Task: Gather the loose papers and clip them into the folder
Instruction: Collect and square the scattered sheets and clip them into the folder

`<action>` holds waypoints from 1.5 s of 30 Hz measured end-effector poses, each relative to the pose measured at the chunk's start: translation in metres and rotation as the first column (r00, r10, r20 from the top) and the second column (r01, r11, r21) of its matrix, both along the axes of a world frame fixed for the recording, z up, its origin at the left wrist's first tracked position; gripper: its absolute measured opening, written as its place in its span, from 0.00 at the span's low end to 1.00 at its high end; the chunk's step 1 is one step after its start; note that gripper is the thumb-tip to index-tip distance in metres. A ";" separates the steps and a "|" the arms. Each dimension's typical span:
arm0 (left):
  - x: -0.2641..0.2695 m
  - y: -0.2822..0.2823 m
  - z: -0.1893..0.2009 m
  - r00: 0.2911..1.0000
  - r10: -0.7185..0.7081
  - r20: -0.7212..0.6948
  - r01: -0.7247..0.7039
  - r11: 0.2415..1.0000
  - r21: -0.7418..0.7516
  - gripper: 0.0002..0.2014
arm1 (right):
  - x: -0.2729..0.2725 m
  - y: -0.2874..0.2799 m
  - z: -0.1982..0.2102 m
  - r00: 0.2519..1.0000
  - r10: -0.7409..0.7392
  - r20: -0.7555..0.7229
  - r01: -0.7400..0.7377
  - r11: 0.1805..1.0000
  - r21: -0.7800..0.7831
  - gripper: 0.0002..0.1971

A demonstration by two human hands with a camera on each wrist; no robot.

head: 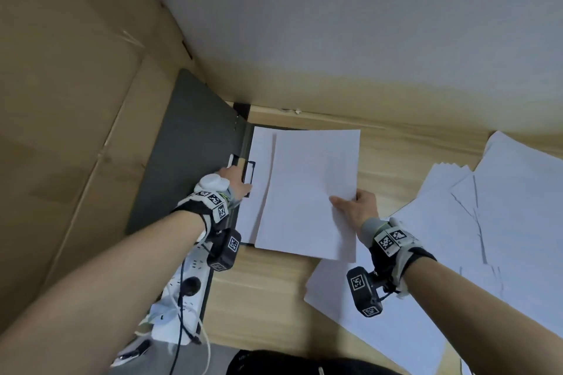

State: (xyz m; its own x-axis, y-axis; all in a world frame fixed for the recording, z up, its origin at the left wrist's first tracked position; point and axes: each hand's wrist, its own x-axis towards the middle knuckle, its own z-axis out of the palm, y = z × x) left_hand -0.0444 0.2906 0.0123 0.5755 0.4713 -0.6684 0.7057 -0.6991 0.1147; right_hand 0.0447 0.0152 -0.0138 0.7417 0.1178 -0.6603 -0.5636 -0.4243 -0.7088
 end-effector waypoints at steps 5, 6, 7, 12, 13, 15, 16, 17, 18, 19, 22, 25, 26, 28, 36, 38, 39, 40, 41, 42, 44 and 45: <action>0.012 0.000 -0.012 0.996 -0.087 -0.029 0.088 0.995 0.035 0.20 | 0.004 0.019 -0.007 0.999 0.043 -0.013 -0.043 0.997 -0.061 0.13; 0.014 0.000 -0.014 0.996 -0.080 -0.030 0.081 0.996 0.030 0.20 | 0.005 0.022 -0.008 0.999 0.047 -0.012 -0.047 0.997 -0.060 0.14; 0.016 0.000 -0.016 0.996 -0.077 -0.034 0.078 0.997 0.025 0.20 | 0.006 0.025 -0.008 0.999 0.050 -0.014 -0.050 0.997 -0.056 0.14; 0.023 0.003 -0.018 0.987 -0.128 -0.093 0.122 0.990 -0.070 0.17 | 0.005 0.042 -0.009 0.998 0.048 -0.034 -0.049 0.998 -0.040 0.12; 0.022 0.003 -0.018 0.978 -0.170 -0.116 0.162 0.984 -0.080 0.19 | 0.004 0.045 -0.010 0.998 0.053 -0.036 -0.055 0.998 -0.042 0.12; 0.020 0.003 -0.020 0.981 -0.174 -0.089 0.170 0.984 -0.043 0.22 | 0.000 0.053 -0.014 0.998 0.059 -0.036 -0.061 0.997 -0.045 0.11; 0.020 0.002 -0.020 0.982 -0.177 -0.070 0.176 0.984 -0.018 0.22 | -0.001 0.057 -0.016 0.997 0.063 -0.033 -0.065 0.997 -0.051 0.10; 0.019 0.001 -0.022 0.989 -0.145 -0.030 0.145 0.989 -0.005 0.22 | -0.003 0.061 -0.018 0.997 0.068 -0.027 -0.070 0.996 -0.061 0.10; 0.020 0.001 -0.023 0.995 -0.100 -0.001 0.100 0.995 -0.008 0.22 | -0.004 0.063 -0.019 0.998 0.064 -0.019 -0.065 0.995 -0.069 0.09; 0.021 0.001 -0.022 0.996 -0.084 -0.007 0.084 0.996 -0.027 0.23 | -0.005 0.065 -0.020 0.998 0.062 -0.010 -0.062 0.995 -0.075 0.09; 0.028 0.001 -0.016 0.991 -0.105 -0.079 0.096 0.989 -0.116 0.23 | -0.006 0.065 -0.022 0.996 0.086 0.003 -0.086 0.992 -0.090 0.09; 0.028 -0.002 -0.014 0.976 -0.180 -0.124 0.176 0.984 -0.039 0.21 | -0.004 0.054 -0.017 0.991 0.136 -0.014 -0.136 0.989 -0.061 0.09; 0.027 -0.006 -0.017 0.979 -0.167 -0.118 0.165 0.986 -0.025 0.20 | -0.002 0.046 -0.013 0.990 0.142 -0.013 -0.142 0.989 -0.045 0.08; 0.026 -0.004 -0.013 0.982 -0.129 -0.137 0.130 0.992 -0.001 0.17 | 0.003 0.033 -0.007 0.991 0.127 -0.032 -0.127 0.992 -0.002 0.06; 0.043 -0.041 0.004 0.984 -0.167 -0.055 0.175 0.966 0.189 0.25 | 0.003 -0.107 0.018 0.997 0.061 0.054 -0.055 0.992 -0.110 0.06; 0.053 -0.066 0.013 0.972 -0.232 -0.042 0.235 0.967 0.093 0.19 | -0.008 -0.145 0.011 0.984 0.126 0.129 -0.088 0.960 -0.268 0.13; 0.057 -0.074 0.015 0.963 -0.267 -0.028 0.268 0.963 0.039 0.17 | -0.011 -0.155 0.007 0.968 0.209 0.136 -0.150 0.924 -0.352 0.19; 0.059 -0.090 0.016 0.951 -0.310 -0.011 0.310 0.951 -0.003 0.15 | -0.017 -0.169 0.004 0.945 0.301 0.129 -0.219 0.873 -0.435 0.27; 0.058 -0.108 0.017 0.939 -0.344 0.009 0.344 0.939 -0.018 0.14 | -0.023 -0.180 0.002 0.916 0.386 0.110 -0.286 0.819 -0.497 0.33; 0.055 -0.120 0.014 0.936 -0.351 0.036 0.352 0.935 -0.031 0.13 | -0.028 -0.182 0.000 0.885 0.456 0.093 -0.340 0.770 -0.540 0.37; 0.047 -0.155 0.005 0.936 -0.342 0.086 0.349 0.933 -0.089 0.11 | -0.038 -0.193 -0.002 0.830 0.554 0.059 -0.409 0.678 -0.611 0.38; 0.043 -0.171 0.001 0.935 -0.345 0.086 0.354 0.927 -0.128 0.10 | -0.043 -0.197 -0.004 0.797 0.603 0.033 -0.448 0.626 -0.638 0.37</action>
